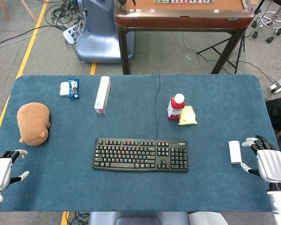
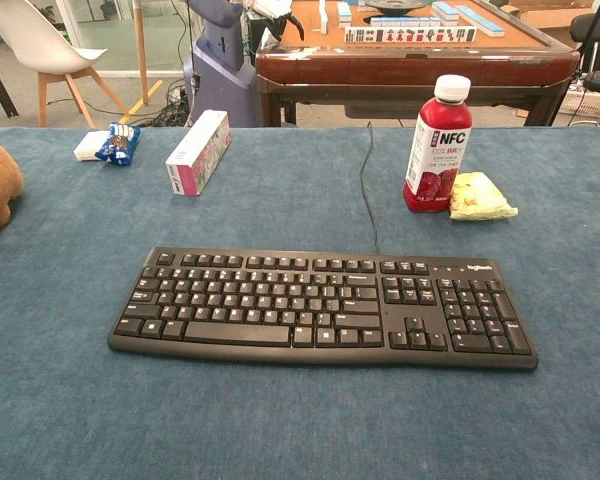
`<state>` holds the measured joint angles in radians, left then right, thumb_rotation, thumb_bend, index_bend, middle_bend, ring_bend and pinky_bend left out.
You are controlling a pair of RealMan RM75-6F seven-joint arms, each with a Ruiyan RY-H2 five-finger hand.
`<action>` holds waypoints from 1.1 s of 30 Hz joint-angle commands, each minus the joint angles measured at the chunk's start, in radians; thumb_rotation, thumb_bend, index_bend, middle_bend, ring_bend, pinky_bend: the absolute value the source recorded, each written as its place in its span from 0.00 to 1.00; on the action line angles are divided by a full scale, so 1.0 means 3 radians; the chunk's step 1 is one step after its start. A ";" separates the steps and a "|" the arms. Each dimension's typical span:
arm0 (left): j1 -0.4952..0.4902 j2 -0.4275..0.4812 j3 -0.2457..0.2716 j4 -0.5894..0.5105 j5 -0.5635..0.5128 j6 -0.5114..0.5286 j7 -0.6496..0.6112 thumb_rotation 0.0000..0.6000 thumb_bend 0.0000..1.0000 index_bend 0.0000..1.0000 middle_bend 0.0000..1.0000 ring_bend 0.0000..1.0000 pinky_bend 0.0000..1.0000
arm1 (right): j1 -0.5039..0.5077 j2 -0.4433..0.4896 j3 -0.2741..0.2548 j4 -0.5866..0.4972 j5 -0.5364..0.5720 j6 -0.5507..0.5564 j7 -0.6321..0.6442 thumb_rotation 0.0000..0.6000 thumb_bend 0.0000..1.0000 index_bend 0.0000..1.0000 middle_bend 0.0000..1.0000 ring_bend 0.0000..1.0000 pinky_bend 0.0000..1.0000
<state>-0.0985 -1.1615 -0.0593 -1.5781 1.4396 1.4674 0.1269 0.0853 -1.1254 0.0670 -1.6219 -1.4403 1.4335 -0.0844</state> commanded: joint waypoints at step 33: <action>0.0027 0.0070 -0.0004 -0.0052 -0.0017 0.0040 0.0025 1.00 0.03 0.37 0.45 0.35 0.56 | 0.0741 -0.0353 -0.0023 -0.0319 0.0104 -0.1058 -0.1121 1.00 0.60 0.38 1.00 1.00 1.00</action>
<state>-0.0905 -1.1409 -0.0605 -1.5931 1.4344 1.4790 0.1341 0.2886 -1.2130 0.0623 -1.7151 -1.4253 1.1385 -0.3981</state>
